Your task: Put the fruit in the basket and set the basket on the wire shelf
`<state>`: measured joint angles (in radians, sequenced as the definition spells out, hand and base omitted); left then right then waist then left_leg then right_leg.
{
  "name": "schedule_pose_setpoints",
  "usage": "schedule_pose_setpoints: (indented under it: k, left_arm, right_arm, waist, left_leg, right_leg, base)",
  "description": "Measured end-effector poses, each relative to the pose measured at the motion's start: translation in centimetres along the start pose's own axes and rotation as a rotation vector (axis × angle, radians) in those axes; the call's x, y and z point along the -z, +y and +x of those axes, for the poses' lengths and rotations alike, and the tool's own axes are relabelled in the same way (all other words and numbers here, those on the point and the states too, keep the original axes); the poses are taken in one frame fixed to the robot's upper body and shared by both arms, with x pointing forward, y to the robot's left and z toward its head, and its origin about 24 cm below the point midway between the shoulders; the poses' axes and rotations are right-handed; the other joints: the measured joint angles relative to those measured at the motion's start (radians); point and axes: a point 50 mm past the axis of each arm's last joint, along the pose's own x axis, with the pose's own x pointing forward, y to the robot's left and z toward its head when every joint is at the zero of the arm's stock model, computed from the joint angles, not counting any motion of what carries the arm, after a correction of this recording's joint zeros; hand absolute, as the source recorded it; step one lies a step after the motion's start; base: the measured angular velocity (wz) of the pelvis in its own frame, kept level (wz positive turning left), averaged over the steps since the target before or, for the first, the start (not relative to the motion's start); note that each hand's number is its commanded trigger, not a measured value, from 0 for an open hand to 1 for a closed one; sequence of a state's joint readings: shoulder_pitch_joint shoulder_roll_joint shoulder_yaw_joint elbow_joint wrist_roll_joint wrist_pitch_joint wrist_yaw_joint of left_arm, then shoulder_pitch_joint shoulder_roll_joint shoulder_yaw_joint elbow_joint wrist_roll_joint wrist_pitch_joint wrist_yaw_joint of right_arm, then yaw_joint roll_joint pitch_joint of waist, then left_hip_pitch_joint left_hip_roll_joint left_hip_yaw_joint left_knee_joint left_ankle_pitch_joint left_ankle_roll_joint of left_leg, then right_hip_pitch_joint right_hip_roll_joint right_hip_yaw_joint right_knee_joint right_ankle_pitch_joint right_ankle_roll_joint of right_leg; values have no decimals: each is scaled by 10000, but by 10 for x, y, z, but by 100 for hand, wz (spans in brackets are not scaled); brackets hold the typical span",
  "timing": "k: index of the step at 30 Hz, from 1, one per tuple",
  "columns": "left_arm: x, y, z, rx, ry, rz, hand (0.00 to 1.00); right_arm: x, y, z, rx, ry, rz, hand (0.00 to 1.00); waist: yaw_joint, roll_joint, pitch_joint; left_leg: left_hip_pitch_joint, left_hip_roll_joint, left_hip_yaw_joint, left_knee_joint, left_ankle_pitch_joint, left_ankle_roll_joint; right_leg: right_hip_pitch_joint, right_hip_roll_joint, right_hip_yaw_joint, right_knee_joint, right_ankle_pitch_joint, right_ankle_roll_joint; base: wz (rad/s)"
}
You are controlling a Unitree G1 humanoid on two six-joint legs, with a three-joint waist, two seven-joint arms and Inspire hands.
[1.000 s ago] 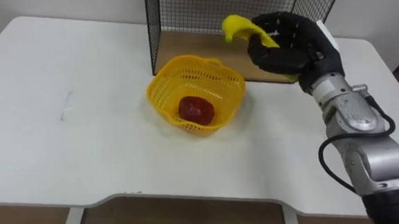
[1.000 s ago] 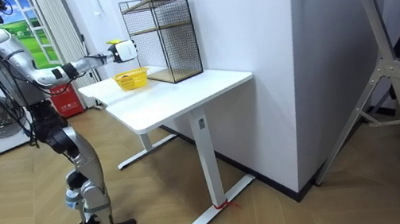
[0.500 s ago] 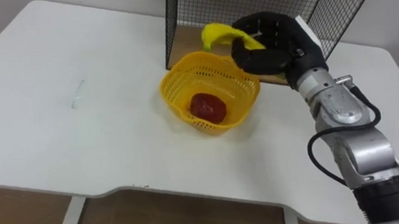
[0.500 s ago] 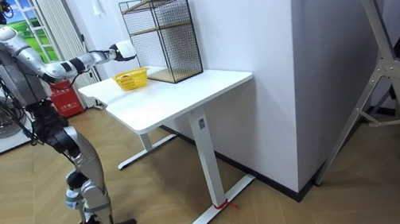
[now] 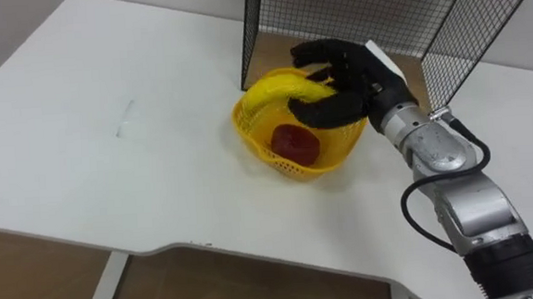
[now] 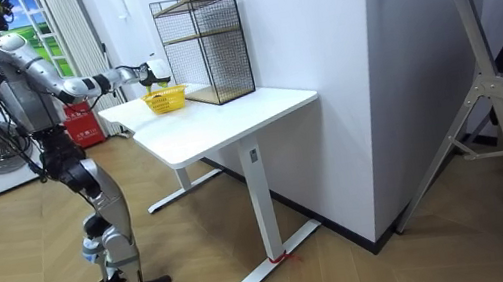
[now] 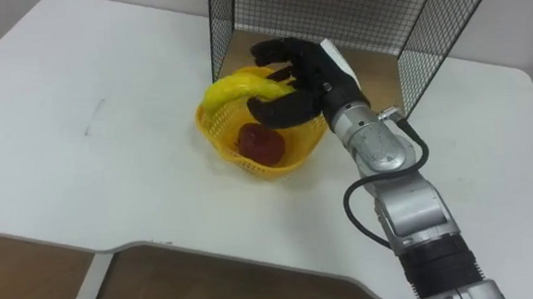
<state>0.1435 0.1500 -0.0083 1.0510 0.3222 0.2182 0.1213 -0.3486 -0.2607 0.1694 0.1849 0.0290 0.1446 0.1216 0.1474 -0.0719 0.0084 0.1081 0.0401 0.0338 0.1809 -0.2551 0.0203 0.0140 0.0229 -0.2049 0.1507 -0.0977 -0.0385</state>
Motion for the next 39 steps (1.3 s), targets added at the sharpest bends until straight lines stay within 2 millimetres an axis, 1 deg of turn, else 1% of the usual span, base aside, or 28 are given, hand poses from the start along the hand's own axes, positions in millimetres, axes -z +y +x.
schedule_pose_setpoints:
  k: [1,2,3,6,12,17,20,26,30,32,35,36,37,39]
  left_arm:
    - [0,0,0,8,9,-13,0]
    - [1,0,0,25,24,-31,0]
    - [0,0,0,32,17,-31,0]
    - [0,0,0,28,-13,-21,0]
    - [1,-1,0,49,16,37,0]
    - [1,-3,-1,141,7,22,0]
    - [0,-4,-1,185,-50,-20,0]
    - [2,-2,0,127,-81,-189,0]
    - [10,-1,0,47,88,-162,0]
    - [21,-2,-1,-75,282,-386,0]
    - [35,-1,-3,-245,707,-1343,0]
    - [42,-1,-4,-307,947,-1719,0]
    - [45,-2,-4,-351,1058,-1892,0]
    - [54,0,-5,-591,1507,-3284,0]
  right_arm:
    - [0,0,0,-26,8,-1,0]
    - [1,1,0,-56,31,-10,0]
    - [1,1,0,-75,45,2,0]
    - [9,1,0,-90,370,44,0]
    - [19,1,0,-234,875,82,0]
    - [20,2,-1,-307,880,284,0]
    - [20,2,-1,-314,866,558,0]
    - [21,0,-2,7,864,878,0]
    - [21,-4,-2,529,818,1005,0]
    - [18,-9,-2,866,620,1384,0]
    - [15,-23,-12,1787,230,2007,0]
    - [14,-26,-16,2081,62,2284,0]
    - [15,-28,-18,2208,28,2444,0]
    - [24,-38,-27,2971,261,2842,0]
  waist:
    - [-2,23,-28]
    - [-6,73,-86]
    - [-16,127,-126]
    - [-35,193,-154]
    - [-67,193,-147]
    - [-84,180,-127]
    - [-93,174,-69]
    - [-155,89,-31]
    - [-226,51,-29]
    - [-396,60,-25]
    - [-484,75,-35]
    - [-588,109,-44]
    - [-627,129,-56]
    - [-694,178,-93]
  left_leg:
    - [0,-2,0,0,0,0]
    - [4,-5,0,1,0,0]
    - [9,-6,-3,7,0,-1]
    - [48,-5,-8,18,0,-1]
    - [47,-18,-6,-61,-1,-2]
    - [69,-8,-39,-98,0,-5]
    - [70,-7,-59,-96,3,-8]
    - [79,0,-77,-118,4,-7]
    - [83,8,-59,-117,4,-7]
    - [80,11,-61,-110,3,-6]
    - [71,6,-63,-119,2,-6]
    - [73,4,-70,-117,2,-7]
    - [73,4,-78,-114,2,-7]
    - [82,-3,-112,-93,2,-7]
  right_leg:
    - [0,2,0,1,0,-1]
    - [3,6,0,4,1,-1]
    - [13,7,-11,5,1,-2]
    - [54,2,-19,14,1,-2]
    - [49,58,-20,27,4,-7]
    - [47,99,-18,0,4,-7]
    - [45,101,8,-18,3,-6]
    - [50,105,27,-28,1,-3]
    - [50,113,103,-31,0,-1]
    - [50,104,100,-38,0,-1]
    - [64,112,98,-77,0,0]
    - [75,116,84,-76,0,-1]
    - [76,113,76,-75,1,-1]
    - [96,49,56,-75,0,-1]
  base:
    - [0]
    - [0]
    - [0]
    - [0]
    - [0]
    - [0]
    - [0]
    - [0]
    - [0]
    - [0]
    - [0]
    - [0]
    - [0]
    - [0]
